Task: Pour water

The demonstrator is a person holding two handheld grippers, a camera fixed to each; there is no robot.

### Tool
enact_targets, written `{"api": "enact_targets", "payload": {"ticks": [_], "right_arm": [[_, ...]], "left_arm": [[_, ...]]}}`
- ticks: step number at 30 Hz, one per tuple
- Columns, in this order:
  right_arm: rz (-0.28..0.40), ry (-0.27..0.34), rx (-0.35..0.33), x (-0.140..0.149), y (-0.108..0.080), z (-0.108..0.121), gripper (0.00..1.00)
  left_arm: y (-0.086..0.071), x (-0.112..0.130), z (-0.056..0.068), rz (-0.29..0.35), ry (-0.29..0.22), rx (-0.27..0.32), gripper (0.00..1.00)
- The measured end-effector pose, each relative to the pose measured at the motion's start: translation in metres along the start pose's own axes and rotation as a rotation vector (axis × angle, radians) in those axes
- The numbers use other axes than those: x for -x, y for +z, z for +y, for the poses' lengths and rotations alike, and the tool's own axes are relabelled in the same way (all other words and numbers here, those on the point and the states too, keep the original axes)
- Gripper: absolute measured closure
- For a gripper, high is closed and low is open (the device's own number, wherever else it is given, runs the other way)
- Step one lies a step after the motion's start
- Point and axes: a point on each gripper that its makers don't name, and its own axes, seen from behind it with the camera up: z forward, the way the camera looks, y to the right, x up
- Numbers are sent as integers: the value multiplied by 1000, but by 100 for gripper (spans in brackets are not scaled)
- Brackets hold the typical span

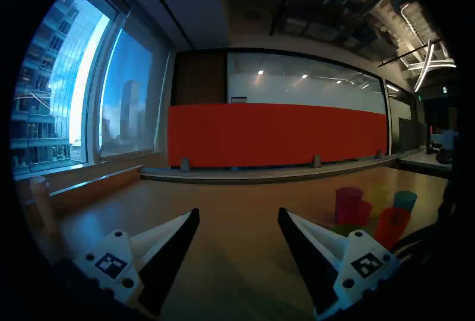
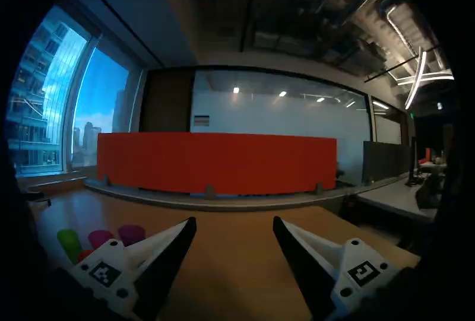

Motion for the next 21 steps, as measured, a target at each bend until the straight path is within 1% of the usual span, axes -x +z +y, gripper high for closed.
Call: {"api": "enact_targets", "payload": {"ticks": [3,6,9,11,15,21], "right_arm": [[9,-13,-1,-4,-1,0,0],[17,-28,-2,-6,-1,-1,0],[18,-38,-9,-4,0,-3,0],[15,-38,-15,-2,2,-5,0],[9,-25,-19,2,7,-6,0],[15,1,-28,12,12,-11,0]], "left_arm": [[0,0,-4,0,0,-3,2],[0,1,-3,0,0,5,2],[2,0,2,0,1,12,2],[4,0,2,0,1,5,2],[4,0,-1,0,0,-2,2],[3,0,-2,0,0,2,2]]}}
